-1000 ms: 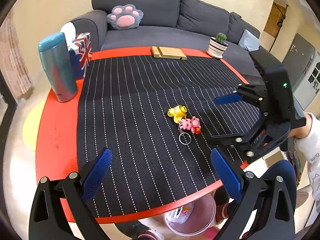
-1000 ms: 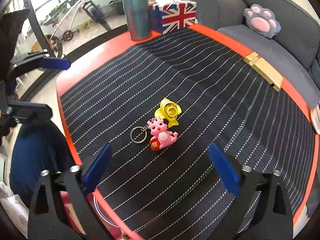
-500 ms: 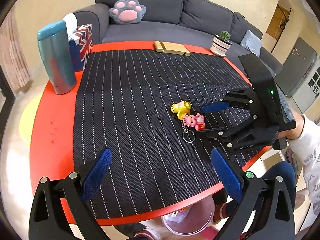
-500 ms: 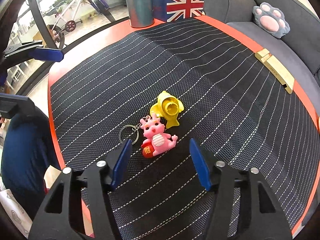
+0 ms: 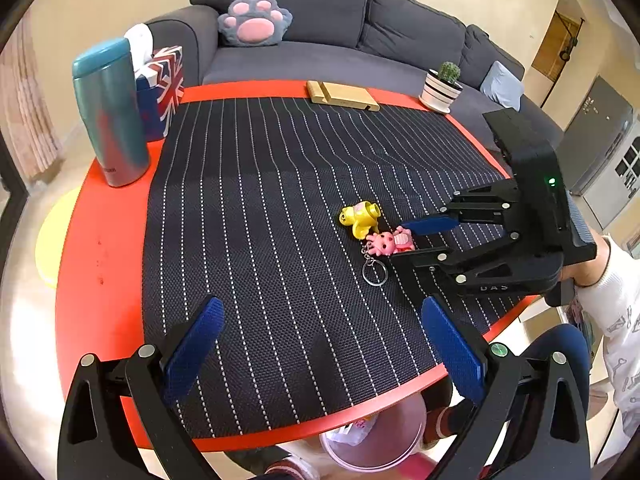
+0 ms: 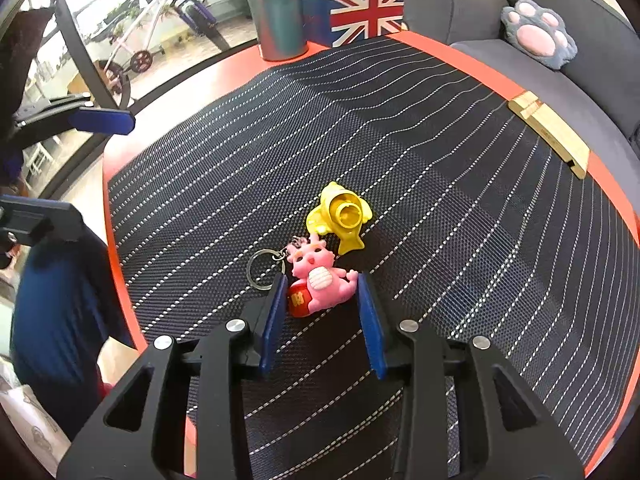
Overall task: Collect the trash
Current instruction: 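Close the right gripper on the pink pig keychain and lift it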
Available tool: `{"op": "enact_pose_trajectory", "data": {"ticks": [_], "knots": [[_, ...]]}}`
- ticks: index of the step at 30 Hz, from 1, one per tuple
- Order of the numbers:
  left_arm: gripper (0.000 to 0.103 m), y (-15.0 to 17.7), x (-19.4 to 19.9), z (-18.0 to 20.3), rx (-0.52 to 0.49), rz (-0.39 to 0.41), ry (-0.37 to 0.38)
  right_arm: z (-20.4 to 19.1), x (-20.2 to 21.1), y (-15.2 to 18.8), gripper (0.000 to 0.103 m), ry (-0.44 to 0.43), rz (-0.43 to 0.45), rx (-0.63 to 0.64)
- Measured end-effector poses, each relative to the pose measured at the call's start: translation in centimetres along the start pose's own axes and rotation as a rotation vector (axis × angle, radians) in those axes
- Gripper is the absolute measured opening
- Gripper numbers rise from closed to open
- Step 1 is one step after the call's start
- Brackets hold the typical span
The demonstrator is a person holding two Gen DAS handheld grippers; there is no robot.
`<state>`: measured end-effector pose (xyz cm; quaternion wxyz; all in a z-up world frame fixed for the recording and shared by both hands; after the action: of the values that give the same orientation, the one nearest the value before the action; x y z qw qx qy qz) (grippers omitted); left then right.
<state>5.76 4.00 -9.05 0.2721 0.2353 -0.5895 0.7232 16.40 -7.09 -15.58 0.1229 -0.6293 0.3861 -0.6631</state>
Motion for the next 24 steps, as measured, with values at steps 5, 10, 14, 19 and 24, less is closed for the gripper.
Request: {"op": "enact_pose_trajectory", "data": {"ticks": [5,10,14,19,24], "knots": [[0.095,-0.6,-0.2,0.5,-0.013,0.004,0.004,0.6,1.7,-0.3,0.035,0.012,0.03,-0.054],[0.095,-1.4,-0.7,1.3,-0.038,0.007,0.012,1.7,3.6,-0.6,0.033,0.043,0.06,-0.127],[0.095,-2.3,-1.2,1.9,-0.061,0.008,0.021,2.7,5.4,-0.9,0.033,0.067,0.086,-0.185],[0.095,-3.3,-2.3,2.9,-0.088,0.0,0.036,3.4,7.3,-0.9,0.033,0.092,0.11,-0.215],[0.095,-4.2,-3.9,3.7,-0.123,-0.018,0.038,4.2,8.7,-0.7,0.033,0.117,0.122,-0.235]]}}
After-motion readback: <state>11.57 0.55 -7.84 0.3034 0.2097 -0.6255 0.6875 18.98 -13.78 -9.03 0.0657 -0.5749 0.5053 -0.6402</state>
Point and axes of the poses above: each gripper's, at about its wrist camera, not at the fingertips, and x roughly against the way its jaws point, z to its right, y to its underside, the point moved 3 cm from there along -x, roughly the way its jaws point, and after that the axes turned 11 degrees about z, right-handed, at the moved point
